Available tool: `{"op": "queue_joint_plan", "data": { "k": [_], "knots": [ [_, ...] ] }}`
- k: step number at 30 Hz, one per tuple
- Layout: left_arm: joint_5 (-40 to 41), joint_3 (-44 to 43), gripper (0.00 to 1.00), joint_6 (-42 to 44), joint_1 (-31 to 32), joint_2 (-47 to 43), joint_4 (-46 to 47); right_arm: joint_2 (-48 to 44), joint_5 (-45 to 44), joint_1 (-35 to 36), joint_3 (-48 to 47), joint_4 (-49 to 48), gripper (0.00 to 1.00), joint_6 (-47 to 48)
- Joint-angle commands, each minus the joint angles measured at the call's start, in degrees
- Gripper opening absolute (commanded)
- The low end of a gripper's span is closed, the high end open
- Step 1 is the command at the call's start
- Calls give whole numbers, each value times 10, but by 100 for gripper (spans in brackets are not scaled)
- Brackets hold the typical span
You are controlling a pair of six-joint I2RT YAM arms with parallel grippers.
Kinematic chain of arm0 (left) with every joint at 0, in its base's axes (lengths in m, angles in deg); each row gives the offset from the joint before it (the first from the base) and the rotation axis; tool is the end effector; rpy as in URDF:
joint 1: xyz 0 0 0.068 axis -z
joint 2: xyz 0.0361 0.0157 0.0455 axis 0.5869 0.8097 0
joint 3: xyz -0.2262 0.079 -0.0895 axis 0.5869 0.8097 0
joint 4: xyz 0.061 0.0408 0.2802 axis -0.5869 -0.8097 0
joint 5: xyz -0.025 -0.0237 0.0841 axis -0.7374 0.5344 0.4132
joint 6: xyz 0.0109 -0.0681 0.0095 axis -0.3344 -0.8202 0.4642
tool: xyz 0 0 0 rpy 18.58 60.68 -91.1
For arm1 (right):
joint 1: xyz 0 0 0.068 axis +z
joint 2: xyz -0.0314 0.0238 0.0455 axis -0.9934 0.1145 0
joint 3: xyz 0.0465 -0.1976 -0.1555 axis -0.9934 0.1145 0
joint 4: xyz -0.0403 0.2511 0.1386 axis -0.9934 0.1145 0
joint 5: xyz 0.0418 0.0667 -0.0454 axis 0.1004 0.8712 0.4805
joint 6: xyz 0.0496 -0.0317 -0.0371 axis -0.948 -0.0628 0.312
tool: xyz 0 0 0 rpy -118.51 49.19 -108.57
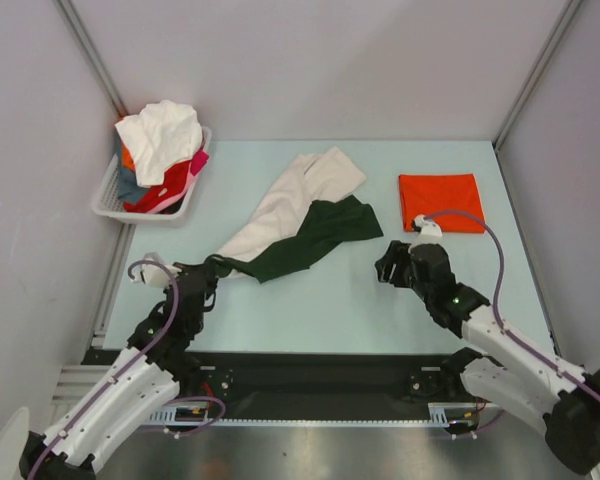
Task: Fold and stack the t-shirts
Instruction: Move the tshirt to the center of the board, then flatten the tshirt out
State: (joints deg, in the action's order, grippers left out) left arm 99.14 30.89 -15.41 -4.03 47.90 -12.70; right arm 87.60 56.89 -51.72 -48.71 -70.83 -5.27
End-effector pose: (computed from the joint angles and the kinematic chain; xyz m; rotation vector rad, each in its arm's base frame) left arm 0.1764 -0.0671 0.2020 -0.9859 1.6710 -0.4605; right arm 0.2164 0.1196 0.1886 0.0585 2.0955 0.4110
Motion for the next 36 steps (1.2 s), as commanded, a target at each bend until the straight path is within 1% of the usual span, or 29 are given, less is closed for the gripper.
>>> {"op": "queue_joint_plan", "data": {
  "k": [1,2,4,6,8,9,10,11,12,13,15,16,18,19,22,27,32,33,34,36],
  "knots": [
    [90,-51,13,1,-6,24,-51,75,40,-24,-90,-27,64,2],
    [107,-55,15,10,-9,31,-53,127,53,-32,-105,-27,66,-1],
    [114,-68,20,8,-19,50,-65,174,87,-47,-139,-27,70,-6],
    [113,-75,21,8,-27,56,-72,234,102,-60,-191,-25,70,-2],
    [114,-77,22,8,-39,60,-72,270,96,-65,-230,-9,70,4],
    [110,-77,22,10,-43,62,-65,307,98,-67,-262,-6,69,9],
    [103,-74,20,14,-60,62,-57,324,97,-70,-282,6,69,15],
    [88,-70,18,37,-71,65,-40,345,95,-73,-298,11,68,18],
    [21,-63,17,70,-87,68,24,380,89,-74,-326,14,68,22],
    [-12,-56,13,93,-122,73,45,401,86,-77,-338,24,68,26],
    [-62,-56,10,86,-150,102,49,436,92,-91,-361,29,68,31],
    [-96,-60,6,82,-169,115,49,473,94,-96,-383,38,67,34],
    [-114,-64,4,75,-176,145,53,506,86,-111,-405,50,65,36],
    [-124,-69,3,74,-177,154,53,528,87,-117,-420,59,61,36],
    [-126,-74,2,74,-182,180,54,552,84,-128,-436,62,57,41],
    [-137,-77,2,70,-197,192,63,593,59,-129,-460,80,54,51],
    [-138,-82,1,73,-202,198,69,612,64,-117,-456,81,49,57],
    [-136,-82,1,72,-202,199,70,618,57,-114,-459,84,47,61],
    [-136,-84,1,73,-203,199,69,624,52,-111,-461,88,44,64],
    [-139,-83,1,72,-204,202,71,637,37,-101,-474,108,42,70]
  ]
}}
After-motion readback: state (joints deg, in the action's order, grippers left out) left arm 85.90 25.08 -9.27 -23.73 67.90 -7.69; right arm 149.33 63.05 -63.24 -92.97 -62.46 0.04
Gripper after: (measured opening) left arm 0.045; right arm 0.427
